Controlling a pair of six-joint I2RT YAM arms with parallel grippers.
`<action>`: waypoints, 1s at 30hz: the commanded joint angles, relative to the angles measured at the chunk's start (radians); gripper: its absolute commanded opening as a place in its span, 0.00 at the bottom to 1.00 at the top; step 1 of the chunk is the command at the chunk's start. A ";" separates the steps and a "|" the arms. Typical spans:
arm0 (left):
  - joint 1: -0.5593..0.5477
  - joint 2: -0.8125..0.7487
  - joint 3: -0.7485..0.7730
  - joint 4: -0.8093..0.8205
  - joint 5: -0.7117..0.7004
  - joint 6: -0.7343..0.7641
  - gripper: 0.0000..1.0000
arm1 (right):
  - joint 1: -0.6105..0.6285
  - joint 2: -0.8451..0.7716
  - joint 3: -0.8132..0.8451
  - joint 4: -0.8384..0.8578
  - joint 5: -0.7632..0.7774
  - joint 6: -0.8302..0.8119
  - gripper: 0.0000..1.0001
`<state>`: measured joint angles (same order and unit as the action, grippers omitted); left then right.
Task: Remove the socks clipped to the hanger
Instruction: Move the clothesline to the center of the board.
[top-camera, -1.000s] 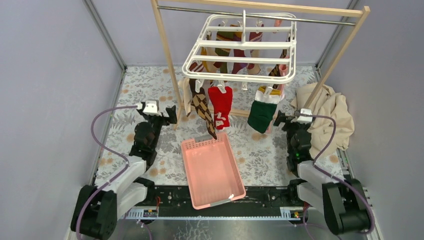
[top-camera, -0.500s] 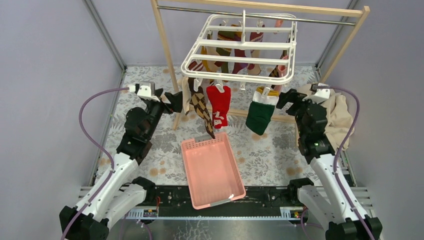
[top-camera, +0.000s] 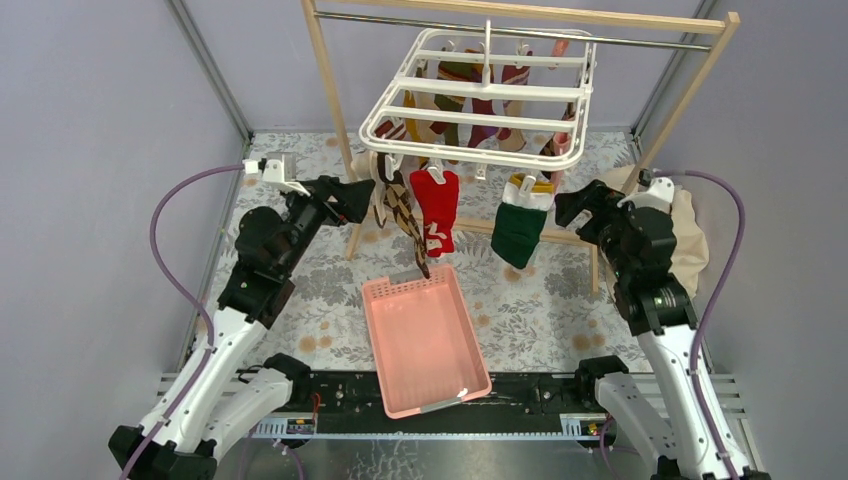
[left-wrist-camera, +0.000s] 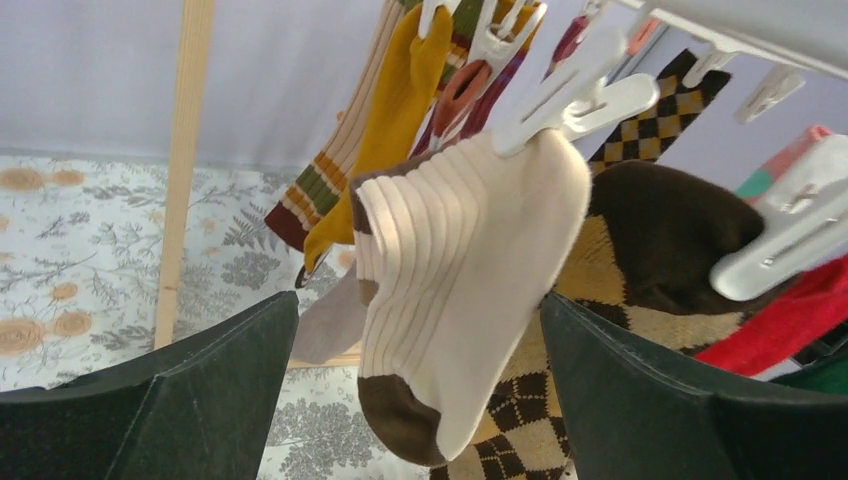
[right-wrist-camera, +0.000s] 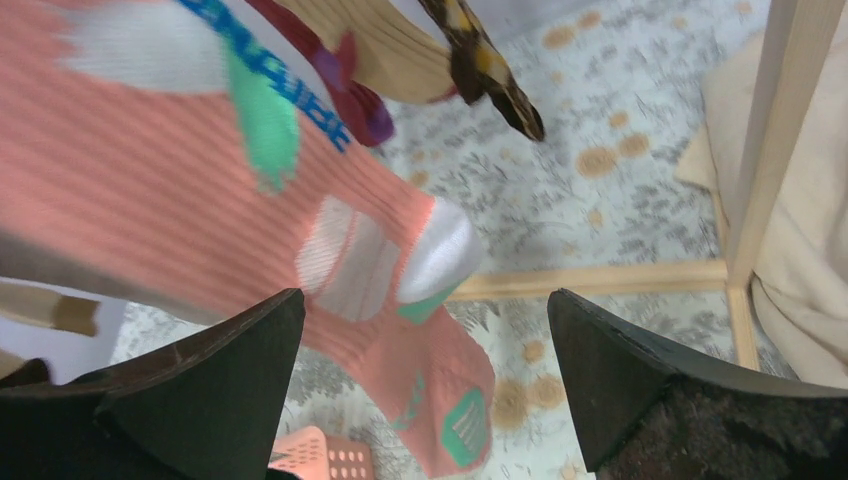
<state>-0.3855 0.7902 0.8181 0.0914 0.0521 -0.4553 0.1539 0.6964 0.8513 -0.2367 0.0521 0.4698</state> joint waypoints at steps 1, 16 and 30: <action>-0.003 0.034 0.074 -0.112 -0.085 -0.007 0.99 | -0.004 0.080 0.070 -0.126 0.099 0.027 0.99; 0.079 0.268 0.130 -0.134 -0.313 -0.011 0.99 | -0.008 0.237 0.237 -0.218 0.626 -0.051 0.92; 0.115 0.520 0.245 0.098 -0.266 0.137 0.99 | -0.219 0.450 0.303 -0.037 0.431 -0.073 0.87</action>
<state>-0.2787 1.2625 1.0065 0.0380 -0.2237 -0.3897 -0.0109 1.1221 1.1095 -0.3634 0.5503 0.3992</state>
